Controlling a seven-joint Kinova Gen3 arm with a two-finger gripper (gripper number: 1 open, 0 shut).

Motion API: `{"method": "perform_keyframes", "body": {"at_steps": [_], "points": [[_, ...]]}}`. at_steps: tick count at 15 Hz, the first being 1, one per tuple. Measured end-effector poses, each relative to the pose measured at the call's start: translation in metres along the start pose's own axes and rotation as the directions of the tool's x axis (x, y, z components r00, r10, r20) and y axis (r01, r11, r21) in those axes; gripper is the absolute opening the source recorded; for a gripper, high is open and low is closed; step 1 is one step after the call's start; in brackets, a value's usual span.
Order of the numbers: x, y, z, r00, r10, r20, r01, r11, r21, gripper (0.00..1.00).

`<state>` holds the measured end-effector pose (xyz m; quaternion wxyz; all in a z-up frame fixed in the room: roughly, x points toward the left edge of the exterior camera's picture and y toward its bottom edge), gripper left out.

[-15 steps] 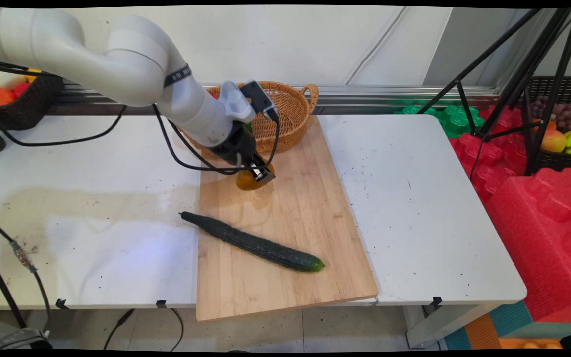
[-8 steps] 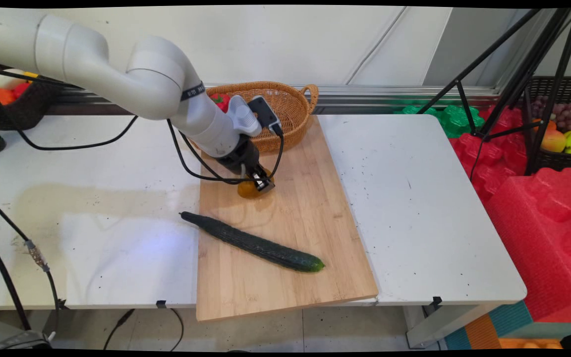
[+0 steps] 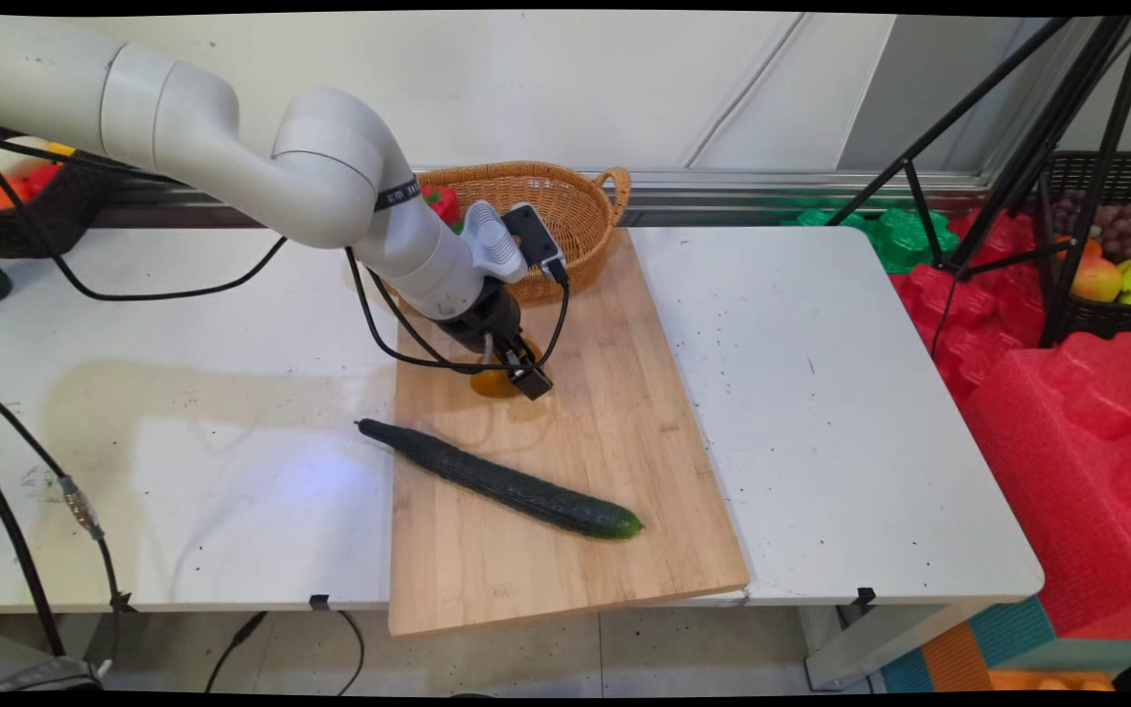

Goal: Place the picked object on the cutting board

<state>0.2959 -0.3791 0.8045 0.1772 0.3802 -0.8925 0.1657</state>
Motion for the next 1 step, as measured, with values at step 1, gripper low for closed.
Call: {"method": "perform_keyframes", "body": {"at_steps": [1], "points": [[-0.001,-0.0004,-0.0015,1.0,0.006,-0.004,-0.006,1.0,0.003,1.0]]}}
